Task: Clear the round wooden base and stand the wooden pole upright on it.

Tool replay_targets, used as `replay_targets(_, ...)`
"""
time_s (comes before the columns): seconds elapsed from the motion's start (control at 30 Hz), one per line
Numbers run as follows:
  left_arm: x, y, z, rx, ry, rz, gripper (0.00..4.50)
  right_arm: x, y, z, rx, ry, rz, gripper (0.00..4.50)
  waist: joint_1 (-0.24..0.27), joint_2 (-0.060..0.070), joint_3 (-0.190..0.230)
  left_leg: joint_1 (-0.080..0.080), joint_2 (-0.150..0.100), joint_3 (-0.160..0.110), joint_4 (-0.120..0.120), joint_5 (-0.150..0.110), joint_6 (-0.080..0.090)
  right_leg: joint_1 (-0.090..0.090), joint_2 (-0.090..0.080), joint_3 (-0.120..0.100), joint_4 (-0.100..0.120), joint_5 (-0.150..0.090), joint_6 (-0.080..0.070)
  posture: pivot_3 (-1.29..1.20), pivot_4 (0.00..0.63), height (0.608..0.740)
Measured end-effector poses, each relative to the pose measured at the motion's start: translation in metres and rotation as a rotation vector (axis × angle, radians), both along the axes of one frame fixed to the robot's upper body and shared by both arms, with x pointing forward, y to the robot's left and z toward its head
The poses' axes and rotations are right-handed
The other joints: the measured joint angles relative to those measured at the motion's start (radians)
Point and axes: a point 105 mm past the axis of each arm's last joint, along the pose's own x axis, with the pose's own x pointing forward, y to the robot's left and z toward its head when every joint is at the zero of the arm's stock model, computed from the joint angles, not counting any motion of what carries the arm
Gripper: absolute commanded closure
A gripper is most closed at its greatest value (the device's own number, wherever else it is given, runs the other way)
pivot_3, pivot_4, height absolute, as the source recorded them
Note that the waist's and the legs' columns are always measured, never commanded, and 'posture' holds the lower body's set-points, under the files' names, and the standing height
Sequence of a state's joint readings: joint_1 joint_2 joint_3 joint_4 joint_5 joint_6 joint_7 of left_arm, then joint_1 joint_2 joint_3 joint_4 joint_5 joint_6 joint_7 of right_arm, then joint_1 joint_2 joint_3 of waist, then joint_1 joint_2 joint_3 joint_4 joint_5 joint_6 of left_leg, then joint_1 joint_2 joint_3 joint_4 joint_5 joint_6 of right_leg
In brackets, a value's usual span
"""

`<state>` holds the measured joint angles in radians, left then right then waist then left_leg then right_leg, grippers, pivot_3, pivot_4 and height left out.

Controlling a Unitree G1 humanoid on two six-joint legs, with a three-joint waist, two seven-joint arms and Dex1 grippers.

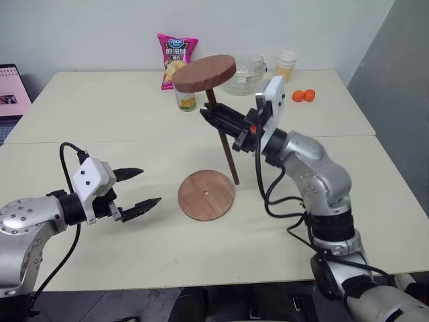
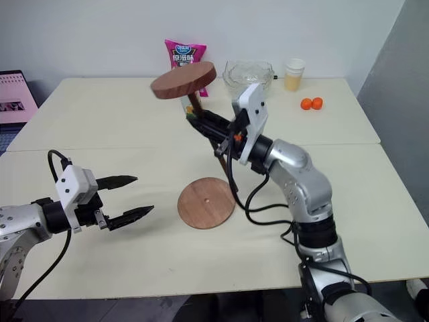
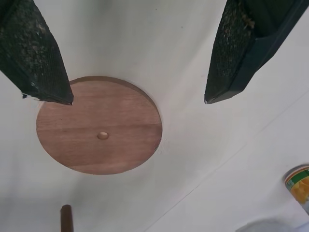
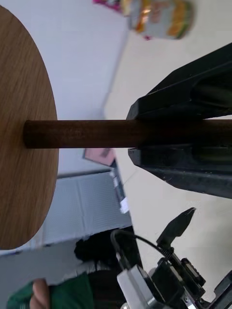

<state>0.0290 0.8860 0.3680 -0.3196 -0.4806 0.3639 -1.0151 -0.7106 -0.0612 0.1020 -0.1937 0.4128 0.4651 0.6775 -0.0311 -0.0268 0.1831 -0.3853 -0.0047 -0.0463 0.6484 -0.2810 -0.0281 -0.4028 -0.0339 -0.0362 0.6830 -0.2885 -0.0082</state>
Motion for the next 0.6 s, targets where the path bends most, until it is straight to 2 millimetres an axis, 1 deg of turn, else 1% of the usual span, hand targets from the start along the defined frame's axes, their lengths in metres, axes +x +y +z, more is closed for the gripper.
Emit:
replay_targets(0.1,-0.003,-0.006,0.006,-0.055,-0.05,-0.019,0.0,-0.013,0.01,0.003,0.073,-0.078,0.057,4.25,0.001,0.0,0.0,0.0,0.0,0.0,0.0,0.0,-0.001,0.0,0.0,0.0,0.0,0.0,0.0,0.0,0.15,0.74)
replay_targets(0.27,-0.006,-0.01,0.002,-0.104,-0.044,-0.011,0.0,-0.02,0.021,0.01,0.184,-0.129,0.099,4.25,0.001,-0.001,-0.001,0.001,0.0,0.0,0.0,0.001,-0.002,0.0,0.0,0.0,0.0,0.0,0.0,0.0,0.15,0.74)
replay_targets(0.33,-0.01,-0.011,-0.002,-0.1,-0.025,-0.014,0.0,-0.021,0.024,0.006,0.196,-0.127,0.105,4.25,0.001,-0.002,-0.001,0.001,0.0,0.0,0.0,0.001,-0.002,0.001,0.0,0.0,0.0,0.0,0.0,0.0,0.15,0.74)
replay_targets(0.4,-0.014,-0.012,-0.006,-0.095,-0.009,-0.018,0.0,-0.02,0.027,-0.006,0.187,-0.109,0.11,4.25,0.001,-0.002,-0.001,0.001,0.0,0.0,0.001,0.001,-0.002,0.001,0.0,0.0,0.0,0.0,0.0,0.0,0.15,0.74)
replay_targets(0.47,-0.016,-0.014,-0.008,-0.097,-0.004,-0.023,0.0,-0.019,0.028,-0.013,0.181,-0.102,0.11,4.25,0.001,-0.002,-0.001,0.001,0.0,0.0,0.001,0.001,-0.002,0.001,0.0,0.0,0.0,0.0,0.0,0.0,0.15,0.74)
replay_targets(0.6,-0.021,-0.022,-0.011,-0.095,0.003,-0.057,0.0,-0.022,0.033,-0.019,0.174,-0.122,0.123,4.25,0.001,-0.002,-0.001,0.001,0.0,0.0,0.001,0.001,-0.002,0.001,0.0,0.0,0.0,0.0,0.0,0.0,0.15,0.74)
